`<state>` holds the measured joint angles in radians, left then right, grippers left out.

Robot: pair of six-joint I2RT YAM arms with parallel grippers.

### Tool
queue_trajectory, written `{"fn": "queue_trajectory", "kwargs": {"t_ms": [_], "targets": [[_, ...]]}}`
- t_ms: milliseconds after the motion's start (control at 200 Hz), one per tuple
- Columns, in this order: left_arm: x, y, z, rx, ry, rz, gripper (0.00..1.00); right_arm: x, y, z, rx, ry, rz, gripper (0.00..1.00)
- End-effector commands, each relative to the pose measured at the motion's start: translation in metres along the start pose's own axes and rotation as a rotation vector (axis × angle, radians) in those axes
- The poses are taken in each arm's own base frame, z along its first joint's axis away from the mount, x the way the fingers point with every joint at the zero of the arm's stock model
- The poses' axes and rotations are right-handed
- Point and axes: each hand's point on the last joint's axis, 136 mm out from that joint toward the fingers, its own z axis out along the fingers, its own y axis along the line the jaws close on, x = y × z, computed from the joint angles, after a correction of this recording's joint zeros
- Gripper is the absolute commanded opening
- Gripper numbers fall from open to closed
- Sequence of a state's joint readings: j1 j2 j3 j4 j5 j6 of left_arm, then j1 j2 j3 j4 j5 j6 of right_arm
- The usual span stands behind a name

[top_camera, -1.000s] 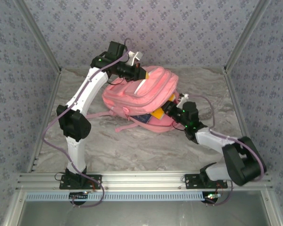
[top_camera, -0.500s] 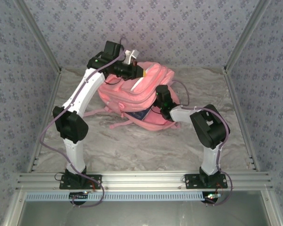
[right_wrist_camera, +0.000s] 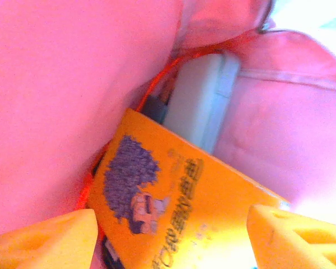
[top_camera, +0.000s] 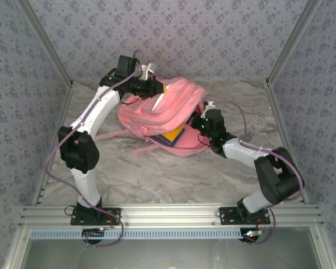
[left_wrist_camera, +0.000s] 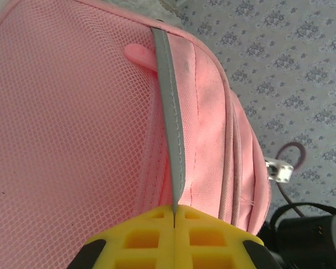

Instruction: Pack the student bag

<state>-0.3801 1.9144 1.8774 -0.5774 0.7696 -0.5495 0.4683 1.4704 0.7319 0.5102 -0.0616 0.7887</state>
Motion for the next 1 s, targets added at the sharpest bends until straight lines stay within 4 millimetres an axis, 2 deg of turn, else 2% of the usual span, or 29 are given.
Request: {"fn": "queue_trajectory", "kwargs": {"t_ms": [0,65,215,350,395,505,640,749,839,849,899,994], "targets": [[-0.007,-0.026,-0.01,0.045,-0.069,0.073,0.0,-0.008,-0.031,-0.033,0.174,-0.045,-0.064,0.71],[0.008,-0.022,0.004,0.025,-0.026,0.08,0.0,-0.023,-0.039,-0.055,0.259,-0.113,-0.114,0.69],[0.049,-0.002,0.039,-0.044,0.084,0.094,0.0,-0.032,-0.05,-0.097,0.371,-0.153,-0.167,0.62],[0.072,0.021,0.066,-0.104,0.133,0.069,0.0,-0.042,-0.055,-0.13,0.419,-0.217,-0.166,0.59],[0.076,0.025,0.076,-0.106,0.142,0.056,0.0,-0.039,-0.055,-0.135,0.406,-0.218,-0.167,0.59],[0.079,0.032,0.097,-0.099,0.146,0.015,0.0,-0.027,-0.043,-0.135,0.341,-0.158,-0.196,0.59],[0.07,0.031,0.12,-0.072,0.118,-0.017,0.0,-0.006,-0.008,-0.126,0.186,-0.063,-0.329,0.59],[0.059,0.018,0.139,-0.017,0.112,-0.021,0.0,0.011,0.013,-0.126,0.103,-0.029,-0.411,0.58],[0.059,0.012,0.161,0.005,0.139,-0.041,0.0,0.024,0.027,-0.126,0.045,0.008,-0.451,0.58],[0.054,0.005,0.161,0.018,0.13,-0.032,0.0,0.025,0.027,-0.126,0.043,0.01,-0.453,0.58],[0.052,-0.005,0.17,0.047,0.132,-0.031,0.0,0.035,0.036,-0.125,0.0,0.041,-0.475,0.57],[0.043,-0.019,0.177,0.093,0.112,-0.037,0.0,0.053,0.034,-0.121,-0.004,0.088,-0.497,0.55]]}}
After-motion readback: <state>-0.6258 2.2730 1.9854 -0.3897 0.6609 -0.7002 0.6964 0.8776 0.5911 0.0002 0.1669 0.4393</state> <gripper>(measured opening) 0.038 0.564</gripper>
